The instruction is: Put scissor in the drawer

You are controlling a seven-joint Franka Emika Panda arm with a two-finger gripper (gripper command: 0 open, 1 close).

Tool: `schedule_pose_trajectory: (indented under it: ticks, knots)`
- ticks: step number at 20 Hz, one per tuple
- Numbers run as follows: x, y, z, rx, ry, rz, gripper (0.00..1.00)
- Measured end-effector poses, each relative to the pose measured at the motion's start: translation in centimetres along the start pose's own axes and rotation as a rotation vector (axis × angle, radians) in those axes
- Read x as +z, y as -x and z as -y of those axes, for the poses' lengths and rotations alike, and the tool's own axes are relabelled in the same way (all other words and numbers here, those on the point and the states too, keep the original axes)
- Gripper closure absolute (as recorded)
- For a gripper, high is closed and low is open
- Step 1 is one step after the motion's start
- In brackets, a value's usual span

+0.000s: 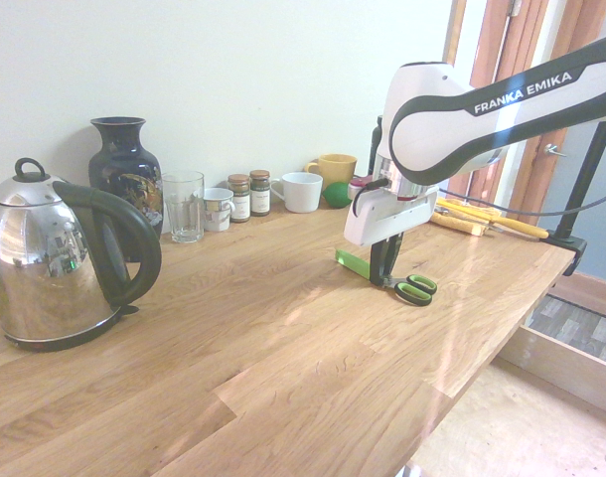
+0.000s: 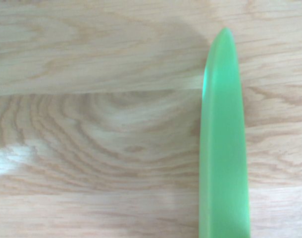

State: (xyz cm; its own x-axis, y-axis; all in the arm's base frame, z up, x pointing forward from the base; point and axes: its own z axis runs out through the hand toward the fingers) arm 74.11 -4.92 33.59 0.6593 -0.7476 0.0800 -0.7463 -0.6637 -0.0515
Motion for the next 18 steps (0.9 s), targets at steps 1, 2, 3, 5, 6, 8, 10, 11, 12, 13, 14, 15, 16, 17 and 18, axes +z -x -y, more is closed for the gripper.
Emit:
schedule_pose_trajectory:
  ticks: [1, 2, 3, 5, 6, 8, 10, 11, 12, 13, 14, 15, 16, 17, 18]
  knots:
    - [-0.1, 0.1, -0.1, 0.0, 0.001, 0.002, 1.0]
    - [-0.4, 0.2, -0.2, 0.0, 0.001, 0.003, 1.0]
    - [-0.9, 0.3, -0.3, 0.0, -0.001, 0.001, 1.0]
    - [-2.5, 0.5, -0.5, 0.0, -0.008, -0.003, 1.0]
    - [-3.3, 0.6, -0.6, 0.001, -0.012, -0.006, 1.0]
    - [-4.9, 0.8, -0.9, 0.001, -0.02, -0.012, 1.0]
    - [-6.2, 1.1, -1.2, 0.003, -0.027, -0.017, 1.0]
    - [-6.7, 1.2, -1.4, 0.003, -0.031, -0.019, 1.0]
    - [-7.2, 1.3, -1.6, 0.004, -0.033, -0.02, 1.0]
    - [-7.6, 1.4, -1.7, 0.005, -0.035, -0.022, 1.0]
    - [-7.9, 1.4, -1.9, 0.006, -0.036, -0.023, 1.0]
    - [-8.2, 1.5, -2.1, 0.008, -0.037, -0.023, 1.0]
    - [-8.4, 1.5, -2.3, 0.009, -0.038, -0.023, 1.0]
    - [-8.7, 1.7, -2.4, 0.009, -0.038, -0.024, 1.0]
    - [-9.0, 1.8, -2.6, 0.008, -0.038, -0.024, 1.0]
